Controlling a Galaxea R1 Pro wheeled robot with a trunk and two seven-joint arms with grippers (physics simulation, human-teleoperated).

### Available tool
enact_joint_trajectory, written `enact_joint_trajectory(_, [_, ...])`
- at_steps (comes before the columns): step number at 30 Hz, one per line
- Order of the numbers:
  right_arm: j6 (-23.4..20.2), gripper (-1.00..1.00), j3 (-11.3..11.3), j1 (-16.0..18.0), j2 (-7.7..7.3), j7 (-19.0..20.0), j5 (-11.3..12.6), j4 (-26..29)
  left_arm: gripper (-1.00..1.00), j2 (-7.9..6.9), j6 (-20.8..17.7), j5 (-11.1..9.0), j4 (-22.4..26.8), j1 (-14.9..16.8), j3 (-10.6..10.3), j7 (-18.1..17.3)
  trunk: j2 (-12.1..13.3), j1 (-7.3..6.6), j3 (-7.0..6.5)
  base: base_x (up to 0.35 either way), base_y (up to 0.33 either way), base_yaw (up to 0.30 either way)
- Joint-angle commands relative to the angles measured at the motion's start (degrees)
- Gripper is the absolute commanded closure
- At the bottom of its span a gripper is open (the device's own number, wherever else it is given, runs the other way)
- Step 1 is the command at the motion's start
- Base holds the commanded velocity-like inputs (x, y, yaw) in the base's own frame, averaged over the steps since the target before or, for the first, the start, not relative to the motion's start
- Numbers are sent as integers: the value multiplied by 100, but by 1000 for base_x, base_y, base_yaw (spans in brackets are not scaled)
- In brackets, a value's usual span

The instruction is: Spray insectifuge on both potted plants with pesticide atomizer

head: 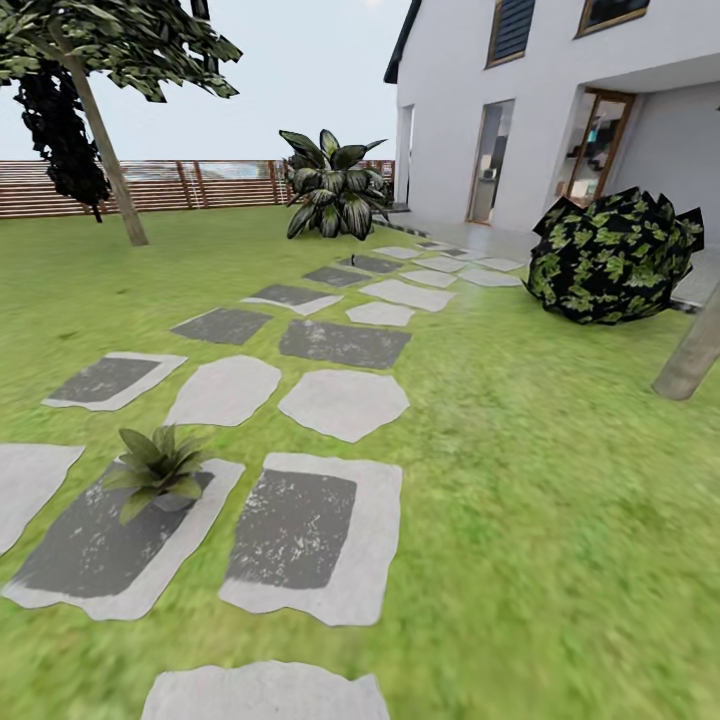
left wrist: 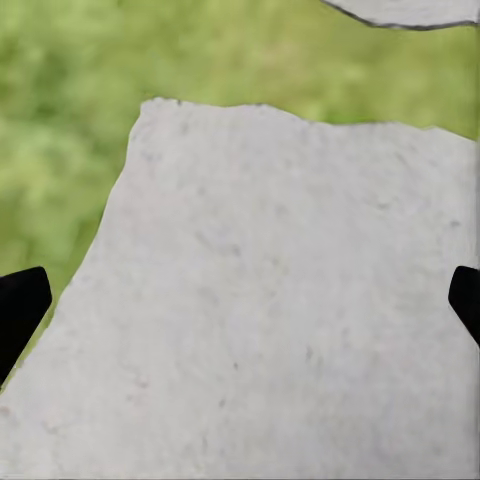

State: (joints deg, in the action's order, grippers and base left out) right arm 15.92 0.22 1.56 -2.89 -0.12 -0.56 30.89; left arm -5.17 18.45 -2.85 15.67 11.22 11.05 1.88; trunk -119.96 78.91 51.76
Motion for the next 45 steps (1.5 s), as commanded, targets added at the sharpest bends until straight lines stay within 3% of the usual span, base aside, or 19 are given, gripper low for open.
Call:
enact_joint_trajectory(1, [17, -100, 3, 3, -1, 0, -6, -3, -100, -1, 21, -28, -14, 3, -20, 15, -2, 3, 5, 339, 0, 0])
enact_joint_trajectory(45, [25, -100, 12, 3, -1, -14, -6, -4, -100, -1, 27, -14, -108, 12, -24, 22, -2, 3, 5, 339, 0, 0])
